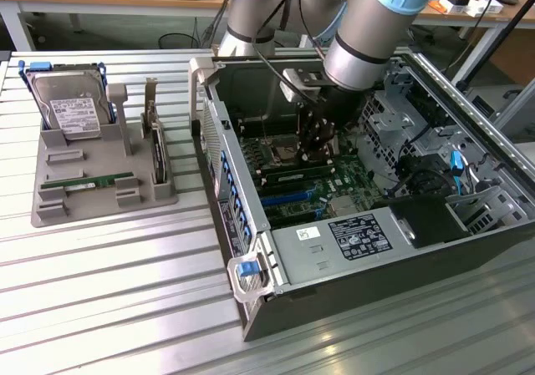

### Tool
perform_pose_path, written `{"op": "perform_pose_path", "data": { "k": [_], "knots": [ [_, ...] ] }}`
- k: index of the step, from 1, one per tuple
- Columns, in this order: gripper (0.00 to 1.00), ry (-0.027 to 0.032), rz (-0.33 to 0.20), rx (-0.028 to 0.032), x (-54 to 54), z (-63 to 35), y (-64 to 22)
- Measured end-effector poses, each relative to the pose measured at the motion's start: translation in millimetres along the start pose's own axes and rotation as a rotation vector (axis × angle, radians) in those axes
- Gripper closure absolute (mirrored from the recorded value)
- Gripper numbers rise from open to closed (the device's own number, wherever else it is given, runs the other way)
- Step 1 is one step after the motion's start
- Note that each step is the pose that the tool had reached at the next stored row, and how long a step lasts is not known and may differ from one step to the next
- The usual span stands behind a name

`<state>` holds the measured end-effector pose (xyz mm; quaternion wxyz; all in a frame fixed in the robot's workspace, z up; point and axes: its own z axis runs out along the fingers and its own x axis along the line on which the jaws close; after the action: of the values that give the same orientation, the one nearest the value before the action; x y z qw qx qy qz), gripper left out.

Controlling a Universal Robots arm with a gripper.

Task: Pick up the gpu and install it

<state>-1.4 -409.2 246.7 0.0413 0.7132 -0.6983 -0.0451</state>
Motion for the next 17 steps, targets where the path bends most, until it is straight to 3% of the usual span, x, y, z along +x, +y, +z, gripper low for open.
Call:
{"op": "perform_pose_path", "data": {
  "k": [1, 8, 13, 17],
  "knots": [
    [0.89, -0.0026, 0.000, -0.0051, 0.2, -1.2, -10.7],
    [0.89, -0.0079, -0.001, -0.0213, 0.9, -5.4, -44.2],
    [0.89, -0.0128, -0.001, -0.0403, 1.7, -10.0, -81.5],
    [0.89, -0.0143, -0.001, -0.0466, 2.1, -12.3, -100.5]
  ]
}}
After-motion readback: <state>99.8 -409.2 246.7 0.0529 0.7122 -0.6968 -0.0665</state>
